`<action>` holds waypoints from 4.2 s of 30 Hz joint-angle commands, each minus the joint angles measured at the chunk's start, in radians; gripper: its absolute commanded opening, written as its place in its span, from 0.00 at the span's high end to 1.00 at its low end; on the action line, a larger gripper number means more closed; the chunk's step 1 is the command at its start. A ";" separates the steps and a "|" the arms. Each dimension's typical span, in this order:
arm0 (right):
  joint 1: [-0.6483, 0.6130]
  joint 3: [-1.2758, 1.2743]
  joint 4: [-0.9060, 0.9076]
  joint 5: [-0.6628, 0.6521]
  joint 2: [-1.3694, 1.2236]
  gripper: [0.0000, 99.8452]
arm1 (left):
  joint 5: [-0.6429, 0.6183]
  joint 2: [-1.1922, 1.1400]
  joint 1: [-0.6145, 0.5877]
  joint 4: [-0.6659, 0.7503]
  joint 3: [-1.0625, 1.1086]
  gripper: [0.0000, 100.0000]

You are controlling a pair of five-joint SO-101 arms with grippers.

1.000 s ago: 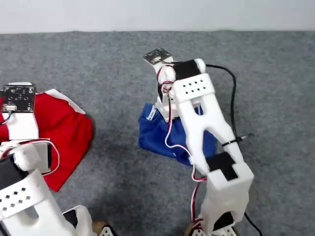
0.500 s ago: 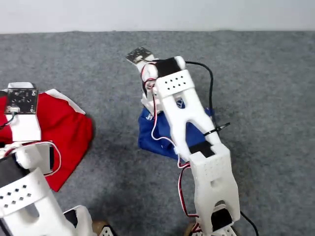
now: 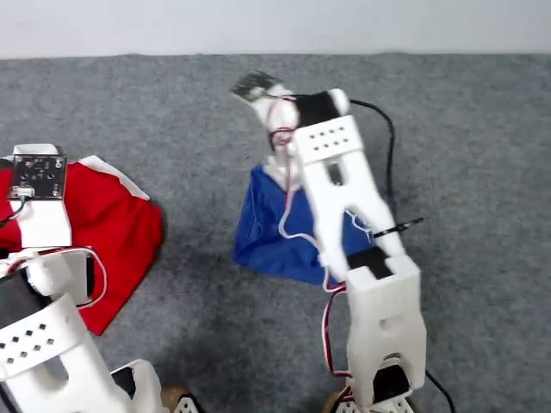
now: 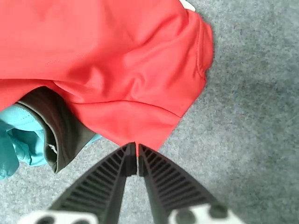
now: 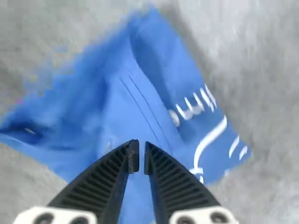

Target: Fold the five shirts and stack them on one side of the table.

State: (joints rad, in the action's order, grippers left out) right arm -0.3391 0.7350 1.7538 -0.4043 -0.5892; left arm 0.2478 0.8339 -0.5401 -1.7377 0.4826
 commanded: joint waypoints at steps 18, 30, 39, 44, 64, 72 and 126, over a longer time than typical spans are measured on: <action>-0.251 -0.137 0.042 -0.057 -0.053 0.99 | -0.002 0.017 0.002 0.021 -0.005 0.98; -0.189 -0.141 0.042 -0.035 0.136 0.99 | -0.003 0.017 0.003 0.021 -0.010 0.98; 0.031 -0.138 0.039 -0.029 0.061 0.84 | -0.003 0.017 0.003 0.021 -0.005 0.98; 0.054 -0.137 0.012 -0.006 -0.031 0.82 | -0.003 0.017 0.003 0.021 -0.005 0.98; -0.143 -0.144 0.044 -0.038 0.186 0.99 | -0.003 0.017 0.003 0.021 -0.004 0.98; -0.340 -0.170 0.044 -0.035 0.157 0.99 | -0.003 0.017 0.003 0.021 -0.004 0.98; -0.268 -0.109 0.047 0.115 0.081 0.99 | 0.002 0.017 0.000 0.020 -0.004 0.98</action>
State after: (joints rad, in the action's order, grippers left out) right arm -0.5877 0.6276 1.7553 -0.3307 -0.5570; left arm 0.2478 0.8339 -0.5401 -1.7377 0.4826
